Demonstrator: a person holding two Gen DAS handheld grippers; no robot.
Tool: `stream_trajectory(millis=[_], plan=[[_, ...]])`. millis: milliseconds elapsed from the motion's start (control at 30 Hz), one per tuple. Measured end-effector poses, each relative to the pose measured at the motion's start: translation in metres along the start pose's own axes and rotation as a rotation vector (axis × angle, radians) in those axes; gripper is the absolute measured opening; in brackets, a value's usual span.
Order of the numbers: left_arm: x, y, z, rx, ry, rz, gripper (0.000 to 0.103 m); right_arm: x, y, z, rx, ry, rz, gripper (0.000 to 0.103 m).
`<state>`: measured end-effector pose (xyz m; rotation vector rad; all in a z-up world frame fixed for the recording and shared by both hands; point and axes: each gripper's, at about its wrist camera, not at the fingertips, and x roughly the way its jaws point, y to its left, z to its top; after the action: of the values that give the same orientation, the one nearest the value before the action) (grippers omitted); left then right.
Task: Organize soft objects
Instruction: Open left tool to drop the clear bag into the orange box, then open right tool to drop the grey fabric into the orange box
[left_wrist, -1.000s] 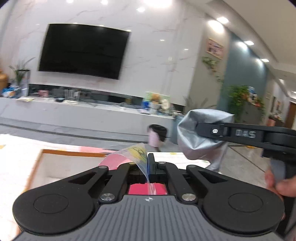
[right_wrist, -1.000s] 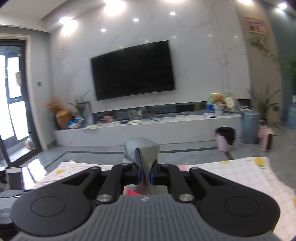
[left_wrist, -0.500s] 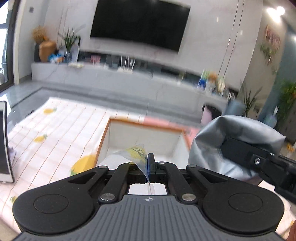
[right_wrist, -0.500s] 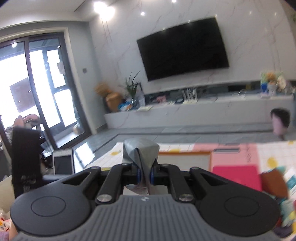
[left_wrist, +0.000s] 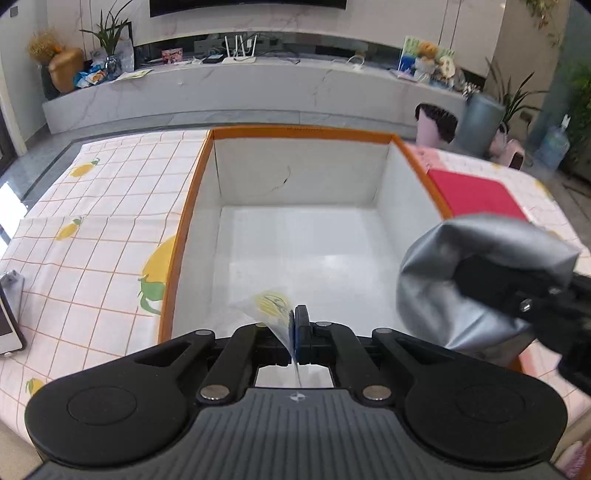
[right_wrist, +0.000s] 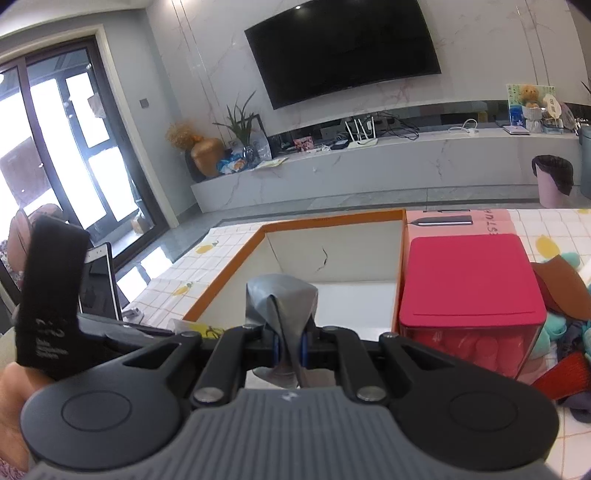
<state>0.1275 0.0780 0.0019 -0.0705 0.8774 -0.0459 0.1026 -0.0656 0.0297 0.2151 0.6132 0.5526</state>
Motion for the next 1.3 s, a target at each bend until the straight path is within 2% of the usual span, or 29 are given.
stream_trajectory(millis=[133,200,300,400,500,667,800,833,1000,1067,1133,1300], plan=[[0.008,0.001,0.000,0.011,0.029,0.046,0.005,0.002,-0.003,-0.002,-0.001,0.010,-0.020,0.008],[0.009,0.005,0.000,0.005,0.045,0.044,0.028,-0.001,-0.002,-0.005,0.016,0.022,-0.020,0.008],[0.016,0.008,0.001,-0.014,0.103,0.021,0.033,-0.002,-0.003,-0.005,0.025,0.027,-0.026,0.008],[0.019,0.004,0.000,0.026,0.112,0.107,0.045,-0.003,-0.004,-0.005,0.021,0.026,-0.031,0.008],[0.014,0.000,-0.001,0.056,0.098,0.184,0.046,-0.004,-0.005,-0.005,0.025,0.024,-0.032,0.008],[-0.011,-0.002,0.002,0.068,0.030,0.219,0.051,0.000,-0.002,-0.008,0.010,0.034,-0.041,0.008],[-0.028,-0.002,0.006,0.098,-0.063,0.371,0.051,0.007,0.005,-0.011,-0.018,0.058,-0.037,0.008],[-0.032,0.000,0.007,0.088,-0.080,0.385,0.051,0.009,0.007,-0.012,-0.025,0.064,-0.036,0.008],[-0.048,0.023,0.012,-0.047,-0.112,0.315,0.051,0.020,0.013,-0.017,-0.068,0.099,-0.049,0.009],[-0.050,0.033,0.013,-0.099,-0.116,0.301,0.052,0.025,0.016,-0.020,-0.081,0.123,-0.081,0.009],[-0.050,0.040,0.013,-0.117,-0.111,0.303,0.052,0.029,0.016,-0.021,-0.084,0.141,-0.134,0.010],[-0.045,0.045,0.010,-0.121,-0.094,0.318,0.052,0.031,0.011,-0.021,-0.053,0.158,-0.147,0.012]])
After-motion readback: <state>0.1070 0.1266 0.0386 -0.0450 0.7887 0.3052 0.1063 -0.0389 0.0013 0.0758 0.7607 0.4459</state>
